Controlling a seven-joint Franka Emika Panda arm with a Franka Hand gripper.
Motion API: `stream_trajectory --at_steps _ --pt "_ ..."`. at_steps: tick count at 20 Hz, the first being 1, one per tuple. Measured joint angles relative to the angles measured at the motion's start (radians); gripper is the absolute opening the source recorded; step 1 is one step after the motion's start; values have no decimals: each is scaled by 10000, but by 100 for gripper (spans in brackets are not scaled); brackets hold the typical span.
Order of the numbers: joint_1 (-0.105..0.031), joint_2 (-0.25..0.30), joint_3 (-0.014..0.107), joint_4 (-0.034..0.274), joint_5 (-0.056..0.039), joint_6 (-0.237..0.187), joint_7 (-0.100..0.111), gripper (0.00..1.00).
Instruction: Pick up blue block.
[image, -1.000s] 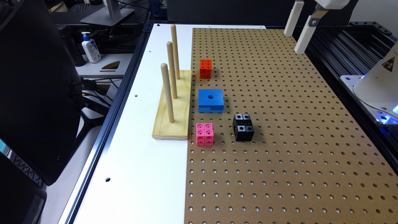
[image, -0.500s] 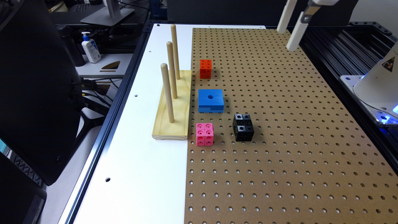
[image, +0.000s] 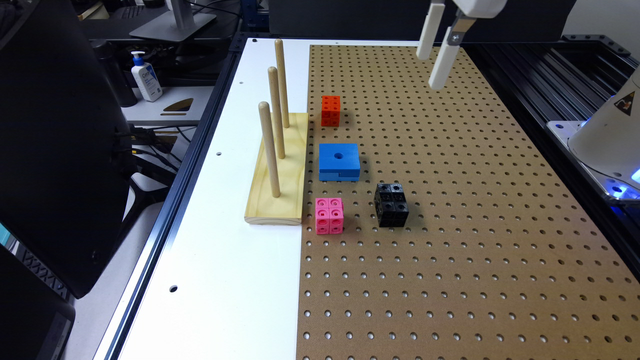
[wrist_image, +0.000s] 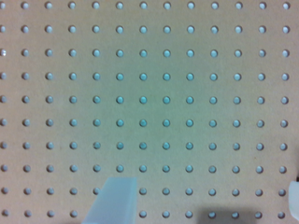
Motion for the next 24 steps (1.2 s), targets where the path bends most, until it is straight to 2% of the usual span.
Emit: stream_trajectory --at_steps 5,8,10,13,20,24 --pt "6 419 122 381 41 0 53 100" --pt "11 536 224 503 51 5 148 100" --pt "15 665 329 673 63 5 233 100" --pt "18 958 424 971 63 5 337 100" --pt "11 1573 430 1558 63 6 347 100" --pt "8 1775 430 1745 63 6 348 100"
